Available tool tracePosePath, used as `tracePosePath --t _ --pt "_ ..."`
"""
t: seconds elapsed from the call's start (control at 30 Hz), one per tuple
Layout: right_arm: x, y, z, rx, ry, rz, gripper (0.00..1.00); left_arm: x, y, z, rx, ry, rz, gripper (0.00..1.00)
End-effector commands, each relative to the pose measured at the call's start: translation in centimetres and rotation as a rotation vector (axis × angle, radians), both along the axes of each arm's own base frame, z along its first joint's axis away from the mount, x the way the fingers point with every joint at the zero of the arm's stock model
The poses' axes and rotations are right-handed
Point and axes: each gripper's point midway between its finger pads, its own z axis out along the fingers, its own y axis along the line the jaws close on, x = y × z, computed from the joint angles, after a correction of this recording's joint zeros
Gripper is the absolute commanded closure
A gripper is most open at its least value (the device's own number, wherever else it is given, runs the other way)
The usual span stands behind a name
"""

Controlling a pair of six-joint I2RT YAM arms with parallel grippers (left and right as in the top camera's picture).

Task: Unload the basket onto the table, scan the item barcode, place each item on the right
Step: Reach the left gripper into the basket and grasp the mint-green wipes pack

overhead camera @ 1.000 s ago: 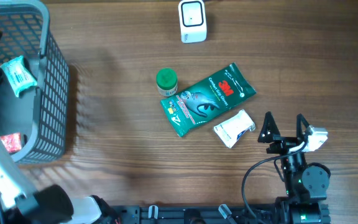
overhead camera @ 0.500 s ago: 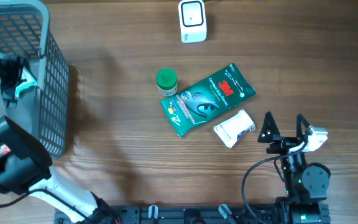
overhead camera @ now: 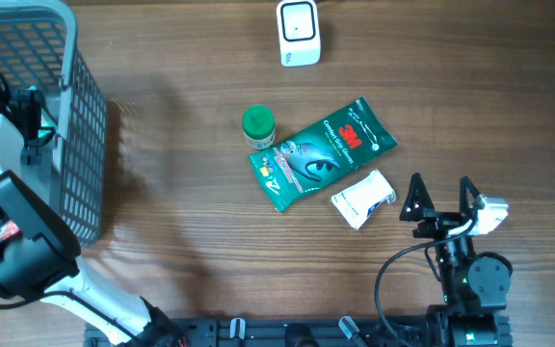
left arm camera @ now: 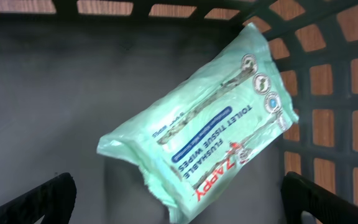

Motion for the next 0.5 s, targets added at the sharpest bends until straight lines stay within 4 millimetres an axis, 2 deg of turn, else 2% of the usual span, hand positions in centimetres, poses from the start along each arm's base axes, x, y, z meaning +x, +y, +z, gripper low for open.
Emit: tracePosePath --t 0.0,0.23,0.3,0.33,0.37,0.43,0.47 --pt "0.0 0.1 0.0 -0.001 -0.001 0.005 0.01 -0.2 0.1 -2.4 -0.014 0.027 0.026 0.0" --pt "0.0 0.1 0.0 -0.001 -0.001 0.005 0.0 0.2 0.2 -5.6 -0.036 0.053 0.022 0.0" --pt "0.0 0.1 0.0 -0.001 -0.001 0.005 0.0 0.2 -0.2 -6.3 -0.055 0.057 0.009 0.09" --pt "0.0 0.1 0.0 -0.001 -0.001 0.005 0.0 0.2 -0.5 -6.4 -0.072 0.057 -0.003 0.24" --pt "0.0 0.1 0.0 -0.001 -0.001 0.005 0.0 0.2 -0.9 -6.5 -0.088 0.059 -0.009 0.6" --pt "0.0 0.1 0.0 -0.001 -0.001 0.005 0.0 0.4 -1.5 -6.6 -0.119 0.051 -0.033 0.81" --pt "0.0 0.1 0.0 -0.001 -0.001 0.005 0.0 0.5 -1.8 -6.6 -0.12 0.052 -0.079 0.96"
